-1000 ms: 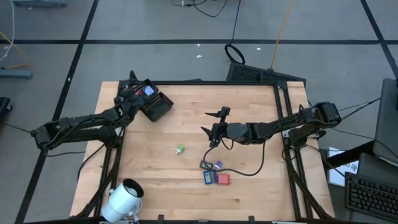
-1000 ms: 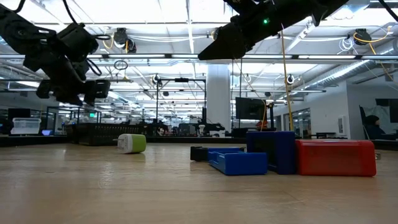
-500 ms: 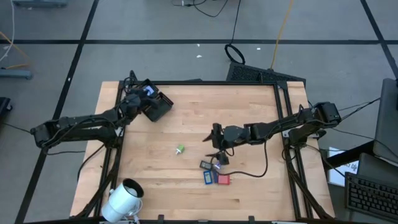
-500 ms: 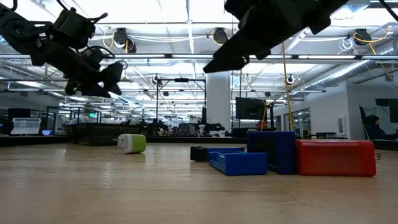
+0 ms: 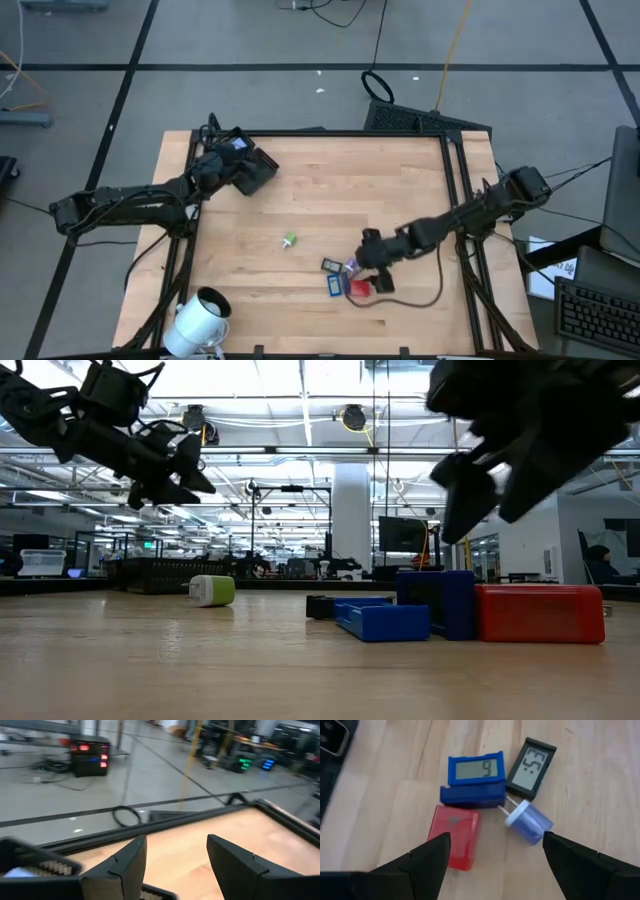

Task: Pick & Place Office items
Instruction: Put the red charger adapter into the top black bin

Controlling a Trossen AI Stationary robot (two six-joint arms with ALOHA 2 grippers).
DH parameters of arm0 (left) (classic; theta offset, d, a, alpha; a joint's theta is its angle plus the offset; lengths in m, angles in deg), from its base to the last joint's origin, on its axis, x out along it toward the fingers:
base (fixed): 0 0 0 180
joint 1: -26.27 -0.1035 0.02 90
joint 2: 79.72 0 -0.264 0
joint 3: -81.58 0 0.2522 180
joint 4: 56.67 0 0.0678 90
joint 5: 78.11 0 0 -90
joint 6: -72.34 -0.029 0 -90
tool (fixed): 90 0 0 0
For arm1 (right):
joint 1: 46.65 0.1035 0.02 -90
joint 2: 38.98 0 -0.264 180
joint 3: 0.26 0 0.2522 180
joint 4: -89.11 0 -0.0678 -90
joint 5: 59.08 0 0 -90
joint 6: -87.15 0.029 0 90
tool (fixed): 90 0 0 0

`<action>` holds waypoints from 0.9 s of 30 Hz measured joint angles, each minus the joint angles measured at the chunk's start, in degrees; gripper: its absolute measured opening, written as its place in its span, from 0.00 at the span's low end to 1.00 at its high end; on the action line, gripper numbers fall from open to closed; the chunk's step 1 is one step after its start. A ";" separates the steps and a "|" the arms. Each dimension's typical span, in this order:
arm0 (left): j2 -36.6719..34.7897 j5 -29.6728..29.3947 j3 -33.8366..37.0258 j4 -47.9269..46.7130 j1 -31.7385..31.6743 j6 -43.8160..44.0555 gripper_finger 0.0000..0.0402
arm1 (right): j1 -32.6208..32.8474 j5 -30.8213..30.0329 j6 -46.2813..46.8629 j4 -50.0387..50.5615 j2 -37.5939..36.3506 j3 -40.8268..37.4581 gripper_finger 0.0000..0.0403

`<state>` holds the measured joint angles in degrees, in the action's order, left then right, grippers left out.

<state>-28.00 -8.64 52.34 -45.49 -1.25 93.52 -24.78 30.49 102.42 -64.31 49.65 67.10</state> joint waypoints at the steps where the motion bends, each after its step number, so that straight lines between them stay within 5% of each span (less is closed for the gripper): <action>1: 0.00 0.75 0.00 0.25 0.31 -0.62 0.53 | 1.34 -2.37 0.34 0.29 0.09 0.00 0.76; 6: 0.02 1.04 0.00 0.95 1.99 -3.74 0.59 | 4.84 -5.92 6.32 1.28 1.93 -0.04 0.76; 15: 0.00 0.99 -0.02 8.71 4.02 -4.32 0.69 | 8.20 -2.50 12.68 -4.03 7.32 -0.02 0.76; 27: 0.02 0.95 -0.02 9.69 4.08 -3.07 0.68 | 10.52 -2.27 18.42 -7.66 7.23 -0.04 0.76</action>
<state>-27.98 -7.69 52.32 -35.80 2.83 90.45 -14.26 28.22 120.83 -71.97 56.88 67.06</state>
